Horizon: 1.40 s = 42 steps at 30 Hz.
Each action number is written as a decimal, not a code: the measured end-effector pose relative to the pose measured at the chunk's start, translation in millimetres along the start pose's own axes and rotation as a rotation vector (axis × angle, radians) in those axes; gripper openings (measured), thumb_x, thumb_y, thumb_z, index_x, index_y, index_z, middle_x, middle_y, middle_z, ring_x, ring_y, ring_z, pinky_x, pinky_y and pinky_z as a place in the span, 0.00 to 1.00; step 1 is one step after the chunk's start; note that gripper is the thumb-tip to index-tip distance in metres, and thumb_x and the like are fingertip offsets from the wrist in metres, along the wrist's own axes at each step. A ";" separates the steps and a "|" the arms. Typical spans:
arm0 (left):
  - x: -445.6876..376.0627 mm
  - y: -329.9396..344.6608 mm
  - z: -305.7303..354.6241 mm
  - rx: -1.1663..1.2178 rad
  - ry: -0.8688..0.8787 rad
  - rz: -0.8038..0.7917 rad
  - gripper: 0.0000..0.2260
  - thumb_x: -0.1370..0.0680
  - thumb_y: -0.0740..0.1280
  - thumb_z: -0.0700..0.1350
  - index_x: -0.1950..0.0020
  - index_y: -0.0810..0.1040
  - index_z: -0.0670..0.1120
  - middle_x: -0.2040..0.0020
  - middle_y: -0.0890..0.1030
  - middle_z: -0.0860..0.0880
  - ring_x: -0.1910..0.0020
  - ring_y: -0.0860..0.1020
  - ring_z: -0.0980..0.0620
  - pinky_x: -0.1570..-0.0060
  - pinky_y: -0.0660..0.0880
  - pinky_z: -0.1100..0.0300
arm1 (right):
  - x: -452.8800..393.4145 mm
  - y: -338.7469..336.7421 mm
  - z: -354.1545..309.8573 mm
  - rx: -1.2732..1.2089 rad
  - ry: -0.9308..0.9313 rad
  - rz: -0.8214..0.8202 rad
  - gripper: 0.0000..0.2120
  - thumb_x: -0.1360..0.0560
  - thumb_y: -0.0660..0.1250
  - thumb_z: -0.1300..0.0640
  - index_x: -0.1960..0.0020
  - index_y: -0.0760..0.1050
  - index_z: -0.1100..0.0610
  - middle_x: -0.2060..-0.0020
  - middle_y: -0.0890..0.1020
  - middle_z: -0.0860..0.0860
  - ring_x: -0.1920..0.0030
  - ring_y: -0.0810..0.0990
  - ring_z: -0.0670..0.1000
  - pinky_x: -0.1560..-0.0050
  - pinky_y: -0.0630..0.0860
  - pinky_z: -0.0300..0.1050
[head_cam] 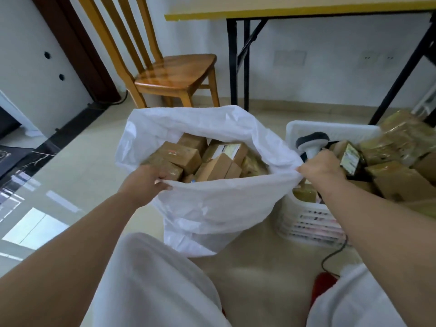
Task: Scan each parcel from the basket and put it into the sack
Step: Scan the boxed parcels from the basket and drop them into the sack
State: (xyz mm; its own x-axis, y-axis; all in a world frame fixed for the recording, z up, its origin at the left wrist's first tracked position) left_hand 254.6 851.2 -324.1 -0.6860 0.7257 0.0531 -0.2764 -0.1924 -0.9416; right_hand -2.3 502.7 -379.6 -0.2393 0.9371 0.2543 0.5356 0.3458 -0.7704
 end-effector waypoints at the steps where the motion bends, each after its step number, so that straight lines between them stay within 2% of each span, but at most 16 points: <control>1: 5.5 12.7 2.1 -0.016 0.043 -0.098 0.07 0.26 0.74 0.43 0.54 0.83 0.39 0.60 0.81 0.48 0.58 0.76 0.51 0.55 0.72 0.57 | 4.8 -1.4 4.2 0.042 0.008 -0.019 0.21 0.29 0.74 0.58 0.40 0.72 0.63 0.55 0.76 0.57 0.54 0.77 0.59 0.59 0.74 0.48; 4: 23.7 52.6 7.9 0.010 0.107 -0.375 0.11 0.23 0.72 0.44 0.67 0.81 0.50 0.74 0.73 0.60 0.69 0.71 0.62 0.63 0.64 0.65 | 9.9 0.4 18.5 0.063 0.024 -0.064 0.22 0.31 0.76 0.58 0.42 0.73 0.64 0.55 0.76 0.58 0.53 0.79 0.60 0.55 0.79 0.51; 7: 23.1 64.6 3.2 0.025 0.099 -0.347 0.18 0.26 0.67 0.60 0.75 0.74 0.59 0.75 0.71 0.59 0.70 0.69 0.59 0.59 0.64 0.60 | 7.3 1.4 13.4 0.012 -0.046 -0.052 0.21 0.30 0.76 0.55 0.44 0.74 0.64 0.52 0.79 0.60 0.52 0.79 0.61 0.56 0.77 0.51; 10: 22.9 64.3 -2.6 -0.003 -0.021 -0.300 0.31 0.35 0.55 0.78 0.67 0.81 0.52 0.68 0.80 0.52 0.64 0.75 0.57 0.39 0.59 0.58 | -1.3 3.6 9.6 0.012 -0.078 -0.044 0.21 0.29 0.76 0.52 0.45 0.73 0.64 0.54 0.78 0.59 0.54 0.77 0.59 0.59 0.72 0.48; 12: 22.8 52.5 -9.2 -0.016 -0.166 -0.126 0.31 0.30 0.54 0.75 0.64 0.83 0.52 0.60 0.83 0.51 0.52 0.78 0.54 0.32 0.55 0.52 | -7.2 10.1 10.7 0.006 -0.081 -0.045 0.21 0.29 0.76 0.52 0.46 0.73 0.64 0.55 0.77 0.58 0.52 0.79 0.61 0.57 0.73 0.49; 14: 27.8 34.5 -10.0 -0.058 -0.246 0.160 0.20 0.23 0.62 0.65 0.51 0.84 0.50 0.42 0.81 0.47 0.37 0.73 0.45 0.30 0.58 0.47 | -12.0 21.8 14.3 -0.027 -0.076 -0.050 0.23 0.29 0.75 0.51 0.45 0.74 0.66 0.52 0.80 0.60 0.50 0.81 0.62 0.53 0.78 0.53; 16: 33.9 33.4 -20.9 0.018 -0.409 0.286 0.28 0.23 0.69 0.57 0.30 0.70 0.42 0.28 0.66 0.37 0.27 0.61 0.38 0.28 0.59 0.46 | -13.7 35.1 19.3 -0.048 -0.057 -0.069 0.23 0.27 0.74 0.51 0.43 0.74 0.67 0.50 0.81 0.63 0.52 0.82 0.63 0.53 0.80 0.54; 19: 43.3 57.5 -39.5 0.221 -0.700 0.211 0.44 0.25 0.72 0.53 0.24 0.49 0.32 0.25 0.56 0.33 0.25 0.55 0.37 0.28 0.62 0.45 | -11.3 51.4 24.9 -0.094 -0.011 -0.133 0.21 0.26 0.73 0.55 0.41 0.74 0.68 0.55 0.81 0.63 0.58 0.82 0.60 0.60 0.77 0.49; 23: 55.7 91.3 -36.9 0.548 -0.935 0.135 0.42 0.24 0.71 0.48 0.25 0.47 0.31 0.32 0.69 0.35 0.36 0.72 0.37 0.39 0.74 0.43 | -6.7 55.9 35.4 -0.096 0.034 -0.154 0.20 0.28 0.75 0.57 0.43 0.74 0.67 0.61 0.81 0.62 0.67 0.80 0.56 0.66 0.74 0.45; 25: 62.9 103.7 -31.3 0.693 -1.021 0.100 0.34 0.23 0.70 0.45 0.27 0.55 0.33 0.45 0.73 0.39 0.53 0.78 0.39 0.52 0.79 0.47 | -3.8 53.9 41.7 -0.076 0.056 -0.146 0.19 0.28 0.75 0.57 0.44 0.73 0.66 0.65 0.79 0.59 0.69 0.79 0.54 0.66 0.75 0.46; 27: 69.1 109.8 -27.7 0.740 -1.065 0.032 0.20 0.23 0.69 0.42 0.37 0.67 0.35 0.48 0.72 0.41 0.64 0.78 0.40 0.67 0.77 0.52 | -0.1 51.7 48.1 -0.042 0.076 -0.135 0.20 0.28 0.75 0.56 0.43 0.74 0.66 0.63 0.80 0.60 0.67 0.80 0.56 0.63 0.77 0.48; 30: 74.1 113.9 -30.3 0.716 -1.064 -0.021 0.05 0.23 0.63 0.35 0.57 0.69 0.36 0.61 0.79 0.38 0.55 0.83 0.36 0.54 0.81 0.49 | 8.9 53.2 58.8 -0.001 0.124 -0.161 0.18 0.26 0.73 0.58 0.43 0.74 0.67 0.58 0.82 0.63 0.63 0.81 0.58 0.64 0.77 0.46; 32: 74.2 113.4 -34.1 0.651 -1.039 -0.016 0.11 0.24 0.64 0.31 0.63 0.67 0.41 0.63 0.79 0.40 0.52 0.83 0.39 0.54 0.79 0.54 | 14.6 56.5 67.0 0.024 0.163 -0.190 0.15 0.25 0.71 0.60 0.43 0.72 0.67 0.59 0.81 0.63 0.67 0.78 0.55 0.70 0.72 0.44; 34: 75.0 111.0 -31.9 0.629 -1.022 -0.009 0.14 0.24 0.68 0.34 0.64 0.66 0.42 0.58 0.78 0.40 0.58 0.80 0.43 0.62 0.76 0.58 | 18.9 58.3 70.6 0.020 0.186 -0.200 0.14 0.24 0.69 0.62 0.42 0.72 0.68 0.62 0.79 0.62 0.66 0.79 0.56 0.69 0.74 0.46; 37: 77.2 101.8 -27.6 0.553 -0.994 0.044 0.16 0.27 0.76 0.44 0.63 0.69 0.41 0.66 0.80 0.43 0.71 0.79 0.48 0.73 0.71 0.60 | 21.8 52.0 66.6 0.058 0.148 -0.186 0.15 0.23 0.68 0.62 0.40 0.72 0.69 0.54 0.80 0.64 0.54 0.81 0.62 0.58 0.77 0.51; 42: 77.8 79.2 -30.0 0.344 -0.871 0.120 0.18 0.30 0.77 0.52 0.59 0.72 0.42 0.61 0.83 0.44 0.59 0.83 0.44 0.56 0.79 0.53 | 15.7 13.0 52.9 0.051 0.044 -0.073 0.22 0.24 0.70 0.58 0.35 0.70 0.68 0.43 0.77 0.65 0.45 0.79 0.65 0.53 0.76 0.54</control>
State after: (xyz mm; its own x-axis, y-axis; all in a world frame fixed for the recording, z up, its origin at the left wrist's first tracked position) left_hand 199.5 912.2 -404.6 -0.9459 -0.0338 0.3226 -0.2592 -0.5193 -0.8144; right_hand -41.9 519.3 -416.6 -0.2403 0.9109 0.3355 0.4753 0.4118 -0.7775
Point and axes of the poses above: each hand's wrist, its own x-axis away from the middle knuckle, its own y-axis out of the palm, z = x × y, the point moved 9 cm from there along -x, towards the middle knuckle
